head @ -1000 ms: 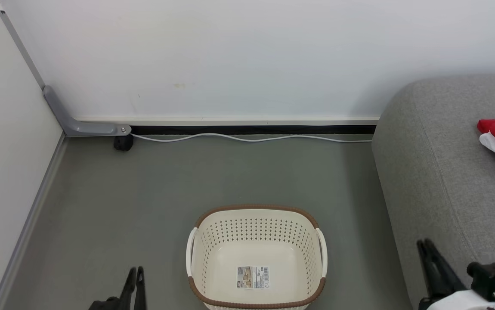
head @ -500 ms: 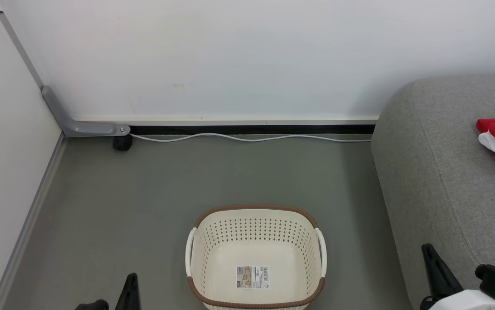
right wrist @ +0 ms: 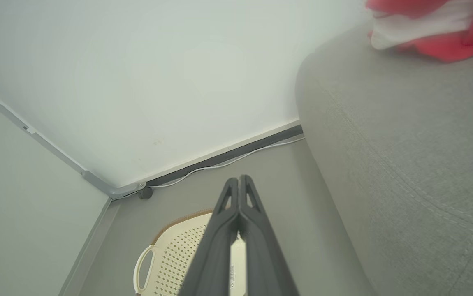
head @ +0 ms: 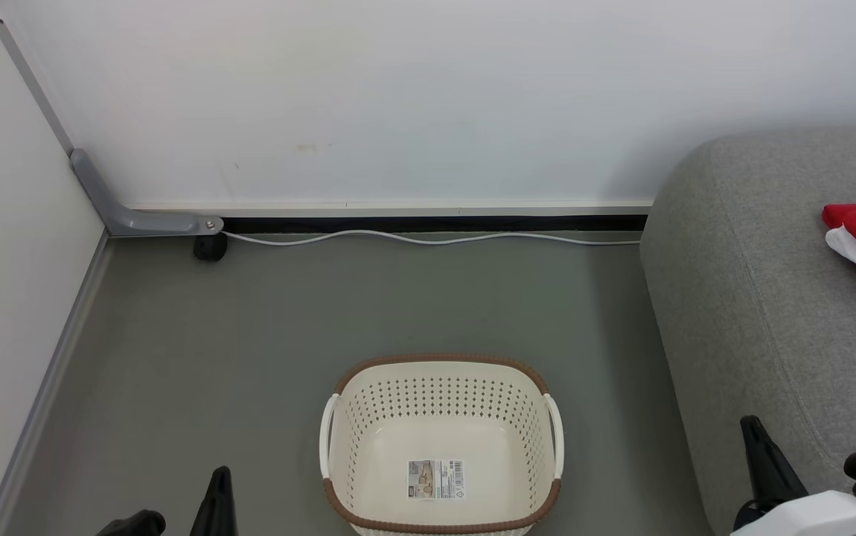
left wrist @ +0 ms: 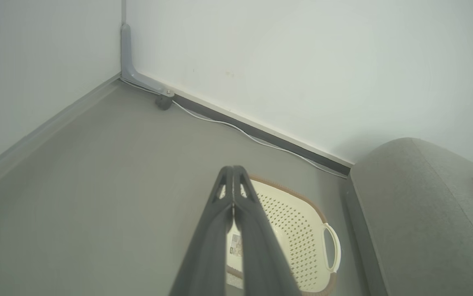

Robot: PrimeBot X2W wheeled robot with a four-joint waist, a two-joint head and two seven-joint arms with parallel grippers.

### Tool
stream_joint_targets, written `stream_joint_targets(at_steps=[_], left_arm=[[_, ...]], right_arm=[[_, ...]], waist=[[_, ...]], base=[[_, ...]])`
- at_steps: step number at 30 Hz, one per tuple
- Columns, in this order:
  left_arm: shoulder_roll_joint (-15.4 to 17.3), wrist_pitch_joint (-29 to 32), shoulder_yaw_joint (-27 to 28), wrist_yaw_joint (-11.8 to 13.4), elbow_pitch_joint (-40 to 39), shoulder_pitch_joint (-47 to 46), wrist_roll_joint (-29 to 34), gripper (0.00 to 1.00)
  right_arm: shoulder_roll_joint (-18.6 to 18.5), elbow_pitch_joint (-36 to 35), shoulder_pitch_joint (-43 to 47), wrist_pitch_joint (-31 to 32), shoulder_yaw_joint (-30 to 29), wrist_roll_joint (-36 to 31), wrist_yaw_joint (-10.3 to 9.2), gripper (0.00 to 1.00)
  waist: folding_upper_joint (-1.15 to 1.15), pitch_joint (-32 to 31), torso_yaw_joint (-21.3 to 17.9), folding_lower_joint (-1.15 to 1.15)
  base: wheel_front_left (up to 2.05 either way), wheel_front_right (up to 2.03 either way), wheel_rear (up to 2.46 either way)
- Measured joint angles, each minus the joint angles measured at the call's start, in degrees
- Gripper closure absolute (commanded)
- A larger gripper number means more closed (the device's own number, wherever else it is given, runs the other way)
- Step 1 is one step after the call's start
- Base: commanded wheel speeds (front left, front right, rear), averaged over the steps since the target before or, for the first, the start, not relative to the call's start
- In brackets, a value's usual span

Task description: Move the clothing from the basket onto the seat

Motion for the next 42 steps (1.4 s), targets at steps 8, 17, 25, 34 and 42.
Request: stream_joint_targets(at_steps=[8, 17, 25, 34, 42], left_arm=[[0.1, 1.3, 0.7, -0.7, 0.0, -0.3, -5.1, 1.0], [0.2, 2.6, 1.5, -2.2, 0.0, -1.1, -11.0, 1.0], [0.2, 3.6, 2.3, -3.2, -0.1, -2.3, -15.9, 1.0], [0.3, 5.4, 3.2, -4.2, -0.1, -2.7, -21.8, 1.0], [0.3, 6.5, 4.1, -5.7, -0.1, -3.7, -26.7, 1.0]], right_arm=[[0.6, -0.3, 0.0, 1.5, -1.2, 4.6, 0.0, 1.0], [1.3, -0.6, -0.2, 3.0, -2.4, 9.8, -0.01, 1.0], [1.7, -1.4, -0.4, 4.1, -3.3, 14.1, -0.05, 1.0], [2.3, -1.9, -1.1, 5.7, -4.7, 19.2, -0.05, 1.0], [2.9, -2.2, -1.2, 6.6, -5.5, 23.9, -0.05, 1.0]], waist=[[0.0, 0.0, -0.1, 0.0], [0.0, 0.0, -0.2, 0.0], [0.0, 0.1, -0.3, -0.01], [0.0, 0.1, -0.4, -0.01], [0.0, 0.1, -0.5, -0.01]], base=[[0.0, 0.0, 0.0], [0.0, 0.0, 0.0], [0.0, 0.0, 0.0], [0.0, 0.0, 0.0], [0.0, 0.0, 0.0]])
